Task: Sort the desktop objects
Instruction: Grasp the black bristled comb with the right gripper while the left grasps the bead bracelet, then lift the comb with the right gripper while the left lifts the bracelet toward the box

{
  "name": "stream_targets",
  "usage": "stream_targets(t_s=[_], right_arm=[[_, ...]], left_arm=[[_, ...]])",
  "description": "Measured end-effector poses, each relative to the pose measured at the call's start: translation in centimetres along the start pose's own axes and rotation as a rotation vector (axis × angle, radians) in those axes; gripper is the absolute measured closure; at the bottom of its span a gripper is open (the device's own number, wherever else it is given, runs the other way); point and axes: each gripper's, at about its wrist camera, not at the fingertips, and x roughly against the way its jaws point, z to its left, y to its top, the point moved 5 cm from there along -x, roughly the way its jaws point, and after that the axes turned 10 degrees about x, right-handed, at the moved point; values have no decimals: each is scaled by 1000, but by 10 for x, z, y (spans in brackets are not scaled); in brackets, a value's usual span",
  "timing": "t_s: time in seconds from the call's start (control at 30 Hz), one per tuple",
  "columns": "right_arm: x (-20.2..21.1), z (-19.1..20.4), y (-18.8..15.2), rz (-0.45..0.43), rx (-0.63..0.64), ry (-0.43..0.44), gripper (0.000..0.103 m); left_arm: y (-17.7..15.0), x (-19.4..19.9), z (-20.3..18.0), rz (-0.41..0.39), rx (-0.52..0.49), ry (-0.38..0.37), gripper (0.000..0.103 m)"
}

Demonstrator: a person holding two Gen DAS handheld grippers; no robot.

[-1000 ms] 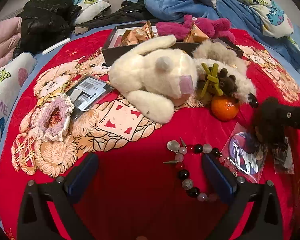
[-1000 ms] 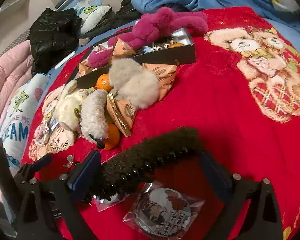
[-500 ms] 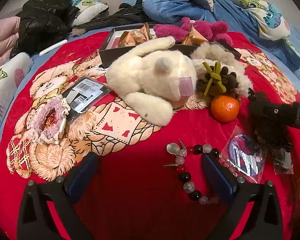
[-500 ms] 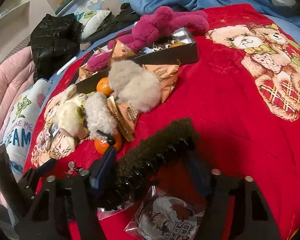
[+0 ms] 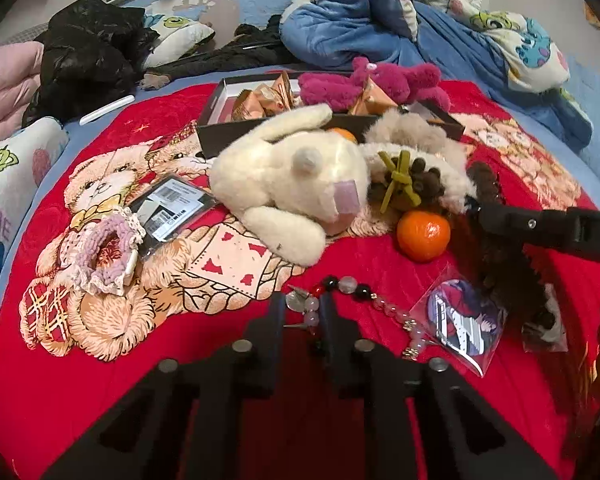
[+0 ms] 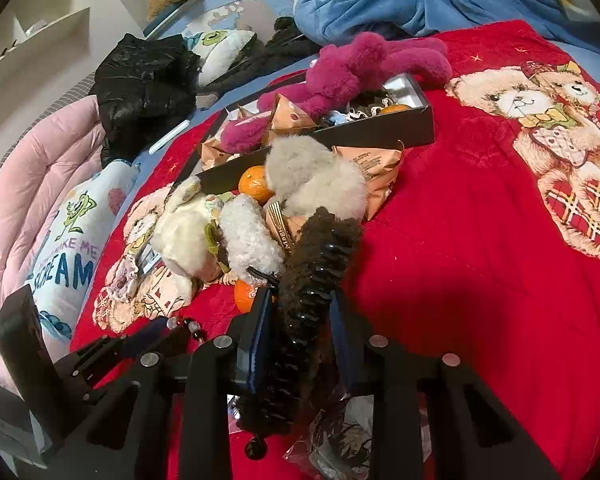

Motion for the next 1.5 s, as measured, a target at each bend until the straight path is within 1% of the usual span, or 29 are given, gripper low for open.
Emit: stream_targets(t_s=[0.03,0.07,0.1,0.17,0.27,0.4,0.47,0.63,0.67,0.7,0.73,0.77,0.8,0.83,0.9,0.97,1.03,1.1,1.13,1.17,1.2,1.23,1.27,1.3,1.5], right_arm=[[1,1,1,-6,-1,7,77],[3,1,1,-11,-1,15,80],[5,2,1,-16,-1,23,81],[8,5,3,-31,11,33,82],[8,9,3,-28,37,10,83],[3,8,1,-9,45,-7,81],[0,4,-1,2,42,-29,78],[-2,-2,-2,9,35,-42,75],[-2,-3,-3,14,37,-61,70],[-3,-3,-3,22,39,-73,59],[-4,-3,-4,28,41,-82,53],[-7,-5,-5,40,42,-95,43],[-9,-6,-6,50,42,-102,40],[-12,-6,-8,60,43,-106,39],[-16,-3,-10,75,57,-108,35],[-20,3,-11,86,104,-139,33],[-22,7,-13,94,138,-161,37],[-27,12,-16,99,187,-205,53],[-28,14,-16,100,207,-240,58],[-28,15,-16,99,223,-264,65],[-28,16,-15,98,232,-269,73],[-27,18,-15,96,240,-255,74],[-27,20,-15,94,248,-244,74],[-26,21,-15,95,257,-253,74],[-15,22,-11,59,235,-220,75]], left_arm=[[1,2,0,-8,5,-9,91],[2,6,-1,-19,9,-19,99],[3,10,-1,-30,8,-25,101],[4,16,-3,-53,1,-27,101],[5,20,-5,-67,-4,-27,101],[2,13,-4,-42,-10,-19,101],[1,11,-2,-32,0,-17,101],[0,6,5,-1,29,-22,101],[-1,4,8,10,45,-25,100],[-1,3,8,14,49,-31,100],[-1,4,9,15,55,-35,100],[-1,3,10,19,62,-36,100],[-1,3,10,22,62,-36,98],[-2,2,9,25,58,-34,97],[-2,0,7,29,54,-28,87],[-2,-2,7,33,54,-26,86],[-2,-2,7,34,57,-28,85],[-2,-3,6,35,57,-28,85],[-2,-4,6,34,53,-24,85],[-2,-4,5,30,46,-19,85],[-2,-3,4,26,40,-15,86],[-3,-3,2,23,34,-19,89],[-3,-3,0,23,31,-28,95],[-2,-2,-1,21,30,-34,100],[0,7,-5,-6,20,-73,101]])
